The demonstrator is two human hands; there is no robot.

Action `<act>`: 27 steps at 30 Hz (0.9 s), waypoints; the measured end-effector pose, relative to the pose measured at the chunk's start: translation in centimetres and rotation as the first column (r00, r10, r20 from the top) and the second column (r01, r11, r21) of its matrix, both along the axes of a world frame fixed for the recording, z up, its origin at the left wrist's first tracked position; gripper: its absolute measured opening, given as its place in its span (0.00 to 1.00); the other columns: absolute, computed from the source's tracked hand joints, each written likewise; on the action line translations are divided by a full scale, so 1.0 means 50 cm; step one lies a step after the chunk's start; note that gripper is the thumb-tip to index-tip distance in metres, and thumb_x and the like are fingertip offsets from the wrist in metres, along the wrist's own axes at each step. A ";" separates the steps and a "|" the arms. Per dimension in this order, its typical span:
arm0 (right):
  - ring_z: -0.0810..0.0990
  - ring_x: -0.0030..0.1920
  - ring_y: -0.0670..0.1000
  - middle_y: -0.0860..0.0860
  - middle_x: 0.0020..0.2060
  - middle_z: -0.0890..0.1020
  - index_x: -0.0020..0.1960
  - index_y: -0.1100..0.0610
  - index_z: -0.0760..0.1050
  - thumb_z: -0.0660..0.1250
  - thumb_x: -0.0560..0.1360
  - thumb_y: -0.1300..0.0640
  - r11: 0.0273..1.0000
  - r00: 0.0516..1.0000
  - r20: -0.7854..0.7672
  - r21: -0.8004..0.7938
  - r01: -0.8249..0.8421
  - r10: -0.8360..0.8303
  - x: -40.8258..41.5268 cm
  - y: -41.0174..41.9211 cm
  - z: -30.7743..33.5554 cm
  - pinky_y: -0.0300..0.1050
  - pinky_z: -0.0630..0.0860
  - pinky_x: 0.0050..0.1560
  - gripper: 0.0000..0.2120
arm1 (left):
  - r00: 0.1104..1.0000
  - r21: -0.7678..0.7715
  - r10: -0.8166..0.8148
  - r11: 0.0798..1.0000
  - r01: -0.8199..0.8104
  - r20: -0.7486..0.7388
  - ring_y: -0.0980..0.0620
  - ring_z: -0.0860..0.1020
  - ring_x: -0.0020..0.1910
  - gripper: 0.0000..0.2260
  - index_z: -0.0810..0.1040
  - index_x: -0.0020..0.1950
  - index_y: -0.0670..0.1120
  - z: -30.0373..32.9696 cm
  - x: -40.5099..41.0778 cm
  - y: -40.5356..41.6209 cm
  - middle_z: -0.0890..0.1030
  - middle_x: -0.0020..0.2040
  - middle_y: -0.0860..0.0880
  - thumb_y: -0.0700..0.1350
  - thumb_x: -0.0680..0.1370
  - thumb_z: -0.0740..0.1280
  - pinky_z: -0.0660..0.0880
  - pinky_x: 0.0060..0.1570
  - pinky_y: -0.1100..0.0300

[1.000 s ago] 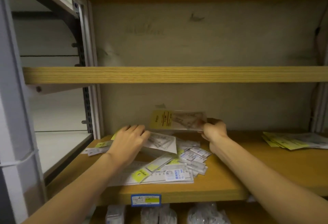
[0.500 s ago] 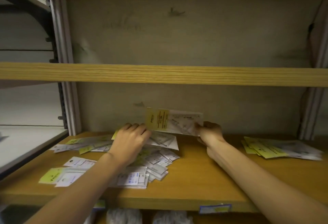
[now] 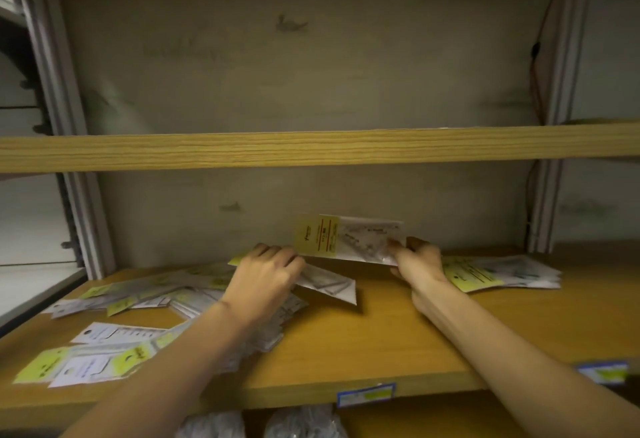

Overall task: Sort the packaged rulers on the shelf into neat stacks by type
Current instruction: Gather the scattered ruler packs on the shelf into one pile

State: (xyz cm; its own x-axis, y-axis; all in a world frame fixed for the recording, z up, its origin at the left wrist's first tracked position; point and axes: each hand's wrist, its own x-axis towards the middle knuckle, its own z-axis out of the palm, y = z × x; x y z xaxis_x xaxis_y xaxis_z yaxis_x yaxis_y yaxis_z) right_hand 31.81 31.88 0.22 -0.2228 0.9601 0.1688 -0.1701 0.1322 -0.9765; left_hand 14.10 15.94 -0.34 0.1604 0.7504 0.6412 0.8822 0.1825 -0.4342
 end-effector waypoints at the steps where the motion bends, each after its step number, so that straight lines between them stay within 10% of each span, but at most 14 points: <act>1: 0.77 0.58 0.55 0.50 0.51 0.77 0.57 0.56 0.73 0.68 0.75 0.64 1.000 1.000 -0.007 0.001 0.005 -0.005 0.012 0.009 0.002 0.57 0.74 0.63 0.12 | 1.000 -0.001 -0.007 1.000 0.007 0.002 0.44 0.79 0.33 0.13 0.79 0.37 0.45 0.005 0.011 0.010 0.80 0.37 0.47 0.35 0.55 0.74 0.75 0.33 0.56; 8: 0.78 0.58 0.58 0.56 0.58 0.79 0.64 0.61 0.71 0.71 0.73 0.58 0.998 0.997 0.039 -0.016 0.062 -0.061 0.120 0.111 0.008 0.58 0.76 0.60 0.21 | 0.999 0.066 -0.045 0.997 0.045 0.000 0.44 0.80 0.33 0.15 0.80 0.37 0.44 0.014 0.125 0.112 0.81 0.38 0.46 0.39 0.63 0.53 0.75 0.34 0.57; 23: 0.78 0.58 0.63 0.62 0.52 0.80 0.58 0.68 0.76 0.68 0.75 0.63 0.970 0.940 0.244 0.104 0.220 -0.239 0.376 0.323 0.004 0.46 0.70 0.47 0.14 | 0.979 0.152 0.003 0.988 -0.034 0.206 0.43 0.81 0.37 0.18 0.80 0.40 0.44 -0.032 0.345 0.288 0.82 0.41 0.46 0.32 0.54 0.76 0.76 0.36 0.54; 27: 0.75 0.63 0.63 0.61 0.58 0.79 0.63 0.62 0.76 0.67 0.75 0.64 0.963 0.927 0.282 0.180 0.201 -0.247 0.389 0.333 -0.016 0.48 0.72 0.58 0.16 | 0.967 0.176 -0.026 0.984 -0.019 0.253 0.44 0.81 0.37 0.20 0.81 0.40 0.46 -0.041 0.372 0.322 0.81 0.40 0.47 0.32 0.52 0.76 0.75 0.36 0.54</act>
